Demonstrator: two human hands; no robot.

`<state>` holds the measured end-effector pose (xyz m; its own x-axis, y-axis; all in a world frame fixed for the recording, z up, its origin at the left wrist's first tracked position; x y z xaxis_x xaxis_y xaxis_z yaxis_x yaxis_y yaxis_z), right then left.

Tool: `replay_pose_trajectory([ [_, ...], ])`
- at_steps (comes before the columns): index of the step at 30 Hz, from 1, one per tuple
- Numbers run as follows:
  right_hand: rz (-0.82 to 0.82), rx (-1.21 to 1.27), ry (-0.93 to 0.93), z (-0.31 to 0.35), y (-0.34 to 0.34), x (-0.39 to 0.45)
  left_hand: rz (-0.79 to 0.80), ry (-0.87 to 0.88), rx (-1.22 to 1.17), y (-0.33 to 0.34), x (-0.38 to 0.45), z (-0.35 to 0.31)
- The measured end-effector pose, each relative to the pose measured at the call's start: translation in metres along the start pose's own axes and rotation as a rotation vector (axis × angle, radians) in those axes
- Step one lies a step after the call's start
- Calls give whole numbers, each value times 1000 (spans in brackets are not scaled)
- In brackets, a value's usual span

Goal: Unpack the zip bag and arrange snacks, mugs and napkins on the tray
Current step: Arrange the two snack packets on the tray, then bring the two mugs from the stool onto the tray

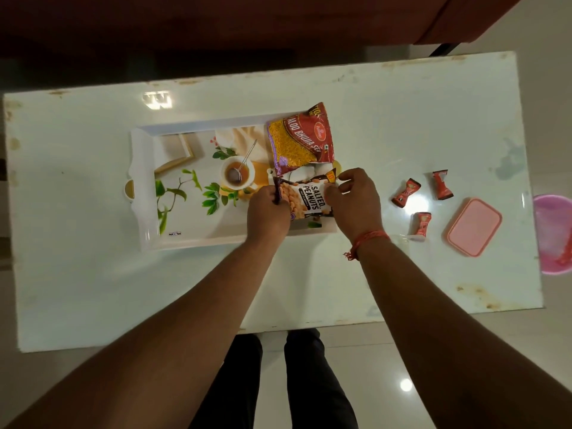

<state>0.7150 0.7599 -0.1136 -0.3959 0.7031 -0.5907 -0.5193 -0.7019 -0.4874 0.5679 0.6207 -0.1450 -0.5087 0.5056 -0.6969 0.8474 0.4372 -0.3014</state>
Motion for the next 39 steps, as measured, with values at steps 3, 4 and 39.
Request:
replay_pose_trajectory([
  [3, -83, -46, -38, 2, -6, -7, -41, 13, 43, -14, -8, -3],
  [4, -112, -77, -58, 5, -7, -10, -67, 25, 91, -22, -10, -3],
  [39, 464, -893, -640, 436, 611, -140, -368, 417, 1158, -662, -77, 138],
])
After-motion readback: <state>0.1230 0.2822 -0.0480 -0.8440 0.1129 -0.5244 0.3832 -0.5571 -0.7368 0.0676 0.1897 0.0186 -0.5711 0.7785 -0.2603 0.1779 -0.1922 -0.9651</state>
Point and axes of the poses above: each hand's wrist, its own x-axis towards the middle knuckle, its own y-axis out of the palm, z = x × y, the point moved 10 cm from there along x, towards the middle knuckle, and after that the axes turned 12 degrees about z, right-handed, at the moved point
